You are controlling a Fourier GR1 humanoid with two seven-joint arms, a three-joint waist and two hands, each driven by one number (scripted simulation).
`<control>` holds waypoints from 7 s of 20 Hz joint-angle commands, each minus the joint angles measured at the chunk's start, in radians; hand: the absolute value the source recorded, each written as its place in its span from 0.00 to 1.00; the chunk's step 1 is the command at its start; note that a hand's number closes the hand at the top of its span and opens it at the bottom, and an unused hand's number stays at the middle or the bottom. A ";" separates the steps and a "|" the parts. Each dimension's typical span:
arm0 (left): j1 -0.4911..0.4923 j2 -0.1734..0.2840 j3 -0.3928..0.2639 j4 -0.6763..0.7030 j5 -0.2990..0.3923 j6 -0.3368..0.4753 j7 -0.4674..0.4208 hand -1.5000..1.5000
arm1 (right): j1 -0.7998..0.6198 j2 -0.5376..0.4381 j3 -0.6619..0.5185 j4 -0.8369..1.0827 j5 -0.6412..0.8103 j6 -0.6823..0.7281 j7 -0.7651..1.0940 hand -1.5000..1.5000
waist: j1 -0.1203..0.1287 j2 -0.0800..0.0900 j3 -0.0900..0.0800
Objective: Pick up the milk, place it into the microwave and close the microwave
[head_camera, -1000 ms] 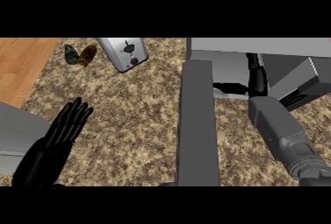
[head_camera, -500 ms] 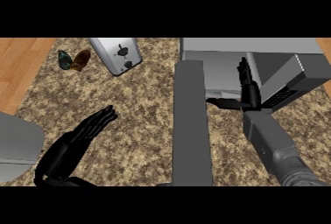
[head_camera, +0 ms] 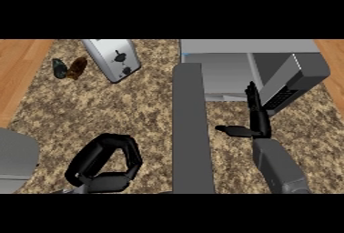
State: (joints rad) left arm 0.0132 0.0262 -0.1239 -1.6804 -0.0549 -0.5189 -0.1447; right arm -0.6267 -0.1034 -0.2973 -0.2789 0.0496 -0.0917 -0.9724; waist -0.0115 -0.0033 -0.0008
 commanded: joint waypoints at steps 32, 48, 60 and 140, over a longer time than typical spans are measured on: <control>-0.406 -0.025 -0.854 0.543 0.190 0.800 -0.073 1.00 | 0.889 -0.110 0.180 -1.435 -0.236 0.316 0.456 0.00 | -0.095 0.012 -0.004; -0.692 -0.026 -0.824 0.635 0.512 1.025 -0.162 1.00 | 0.872 -0.204 0.244 -1.617 -0.361 0.493 0.560 0.00 | -0.209 0.040 -0.006; -0.839 -0.026 -0.677 0.717 0.726 1.096 -0.210 1.00 | 0.847 -0.240 0.241 -1.692 -0.477 0.524 0.647 0.00 | -0.283 0.070 -0.009; -1.043 -0.026 -0.759 1.077 1.085 1.062 -0.535 1.00 | 0.686 -0.478 0.149 -1.826 -0.933 0.620 0.885 0.00 | -0.370 0.099 0.006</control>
State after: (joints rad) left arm -0.9723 -0.0001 -0.8806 -0.6906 1.0218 0.5359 -0.7353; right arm 0.0638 -0.5775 -0.1523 -2.1015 -0.8587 0.5145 -0.0866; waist -0.3735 0.0863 0.0043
